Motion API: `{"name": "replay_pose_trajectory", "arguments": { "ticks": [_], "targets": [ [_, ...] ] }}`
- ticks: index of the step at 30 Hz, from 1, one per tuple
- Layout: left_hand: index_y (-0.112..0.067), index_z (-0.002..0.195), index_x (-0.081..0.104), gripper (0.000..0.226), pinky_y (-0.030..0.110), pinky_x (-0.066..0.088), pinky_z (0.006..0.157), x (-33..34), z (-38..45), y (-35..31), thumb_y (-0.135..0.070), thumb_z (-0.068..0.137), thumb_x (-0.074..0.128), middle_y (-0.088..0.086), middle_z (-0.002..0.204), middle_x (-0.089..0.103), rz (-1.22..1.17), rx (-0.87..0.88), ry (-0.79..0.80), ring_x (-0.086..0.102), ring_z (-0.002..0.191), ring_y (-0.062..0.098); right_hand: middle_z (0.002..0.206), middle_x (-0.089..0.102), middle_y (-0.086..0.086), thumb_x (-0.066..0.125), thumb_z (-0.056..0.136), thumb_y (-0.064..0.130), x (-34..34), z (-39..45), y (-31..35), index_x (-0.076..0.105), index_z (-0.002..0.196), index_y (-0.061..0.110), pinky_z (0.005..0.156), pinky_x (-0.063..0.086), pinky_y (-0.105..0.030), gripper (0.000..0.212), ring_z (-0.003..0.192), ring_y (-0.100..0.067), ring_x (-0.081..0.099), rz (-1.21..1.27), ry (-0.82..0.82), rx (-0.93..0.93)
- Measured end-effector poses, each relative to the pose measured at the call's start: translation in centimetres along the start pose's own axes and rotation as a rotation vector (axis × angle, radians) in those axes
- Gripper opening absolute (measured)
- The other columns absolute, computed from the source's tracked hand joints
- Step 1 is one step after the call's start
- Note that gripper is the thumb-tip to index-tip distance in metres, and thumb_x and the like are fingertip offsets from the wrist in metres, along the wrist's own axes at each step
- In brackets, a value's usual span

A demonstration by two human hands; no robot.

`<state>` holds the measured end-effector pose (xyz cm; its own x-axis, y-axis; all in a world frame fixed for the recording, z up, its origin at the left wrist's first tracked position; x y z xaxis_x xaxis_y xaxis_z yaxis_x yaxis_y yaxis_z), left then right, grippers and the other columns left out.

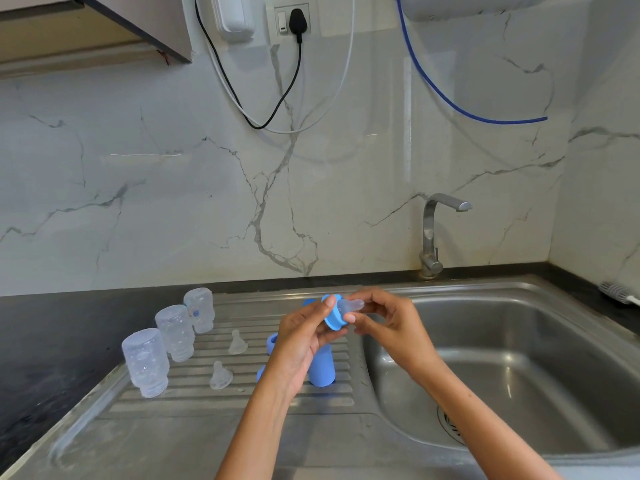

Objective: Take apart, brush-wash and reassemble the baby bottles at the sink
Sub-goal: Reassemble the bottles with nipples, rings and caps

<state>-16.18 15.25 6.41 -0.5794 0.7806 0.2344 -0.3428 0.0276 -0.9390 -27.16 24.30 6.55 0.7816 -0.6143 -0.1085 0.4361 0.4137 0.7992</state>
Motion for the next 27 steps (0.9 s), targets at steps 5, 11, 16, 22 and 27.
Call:
{"name": "replay_pose_trajectory", "arguments": {
  "ticks": [5, 11, 16, 22, 27],
  "targets": [
    [-0.01, 0.086, 0.077, 0.024, 0.021, 0.054, 0.069, -0.2, -0.1, 0.2, -0.024, 0.09, 0.058, 0.013, 0.096, 0.074, 0.023, 0.005, -0.009, 0.071, 0.086, 0.016, 0.11, 0.07, 0.007, 0.087, 0.066, 0.012, 0.5, 0.1, -0.4, 0.065, 0.113, 0.022, 0.084, 0.048, -0.013, 0.053, 0.097, -0.003, 0.065, -0.132, 0.033, -0.019],
    [-0.006, 0.1, 0.072, 0.048, 0.027, 0.057, 0.076, -1.0, 0.0, 0.4, -0.048, 0.085, 0.054, 0.011, 0.093, 0.075, 0.089, -0.022, -0.11, 0.072, 0.09, 0.021, 0.097, 0.073, 0.006, 0.086, 0.069, 0.026, 0.8, 0.1, -1.2, 0.071, 0.104, 0.016, 0.08, 0.051, -0.02, 0.039, 0.089, -0.008, 0.067, -0.158, -0.079, 0.005],
    [-0.009, 0.103, 0.068, 0.033, 0.033, 0.057, 0.081, -5.4, 0.7, -1.8, -0.038, 0.093, 0.056, 0.008, 0.098, 0.074, 0.234, 0.006, -0.258, 0.071, 0.091, 0.02, 0.071, 0.067, -0.004, 0.079, 0.078, 0.036, 3.3, 1.5, -1.4, 0.068, 0.085, 0.011, 0.063, 0.049, -0.031, 0.028, 0.062, -0.008, 0.056, -0.116, -0.218, 0.139],
    [-0.014, 0.086, 0.071, 0.011, 0.04, 0.053, 0.088, -13.9, 3.1, -7.4, -0.02, 0.091, 0.063, 0.011, 0.092, 0.071, 0.687, 0.108, -0.452, 0.067, 0.094, 0.028, 0.073, 0.067, 0.014, 0.08, 0.071, 0.049, 9.0, 4.0, -1.2, 0.069, 0.089, 0.023, 0.067, 0.051, -0.029, 0.034, 0.069, -0.003, 0.063, -0.262, -0.151, 0.198],
    [-0.001, 0.096, 0.073, 0.022, 0.022, 0.045, 0.078, -19.6, 5.8, -10.0, -0.021, 0.089, 0.065, 0.013, 0.098, 0.072, 1.092, 0.067, -0.45, 0.065, 0.091, 0.021, 0.089, 0.07, 0.009, 0.076, 0.073, 0.053, 11.4, 3.9, -1.2, 0.068, 0.102, 0.022, 0.074, 0.053, -0.031, 0.042, 0.084, -0.007, 0.064, -0.38, -0.133, 0.198]
  ]
}}
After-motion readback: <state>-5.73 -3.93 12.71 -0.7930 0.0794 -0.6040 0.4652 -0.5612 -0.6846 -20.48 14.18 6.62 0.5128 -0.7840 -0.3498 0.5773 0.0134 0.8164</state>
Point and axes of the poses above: each hand's wrist, its own z-axis towards the middle knuckle, its own x-axis out of the palm, y = z × x, the point moved 6 cm from there along z, towards the middle knuckle
